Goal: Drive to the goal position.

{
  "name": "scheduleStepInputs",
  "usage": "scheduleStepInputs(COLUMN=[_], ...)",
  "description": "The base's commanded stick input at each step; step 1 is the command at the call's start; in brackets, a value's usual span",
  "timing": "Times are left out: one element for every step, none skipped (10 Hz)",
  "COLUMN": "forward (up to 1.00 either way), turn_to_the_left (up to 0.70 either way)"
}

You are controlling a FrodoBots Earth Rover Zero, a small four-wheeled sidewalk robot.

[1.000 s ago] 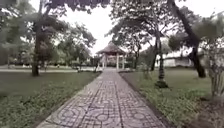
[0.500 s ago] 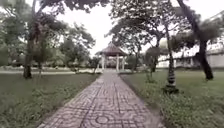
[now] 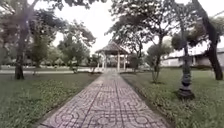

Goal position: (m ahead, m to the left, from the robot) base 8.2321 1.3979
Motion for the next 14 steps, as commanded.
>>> scheduleStepInputs(forward=[1.00,1.00,1.00,1.00,1.00,1.00,1.00,1.00,1.00,1.00,1.00,1.00,1.00,1.00], turn_to_the_left=[0.00,0.00,0.00,0.00,0.00,0.00,0.00,0.00,0.00,0.00,0.00,0.00,0.00,0.00])
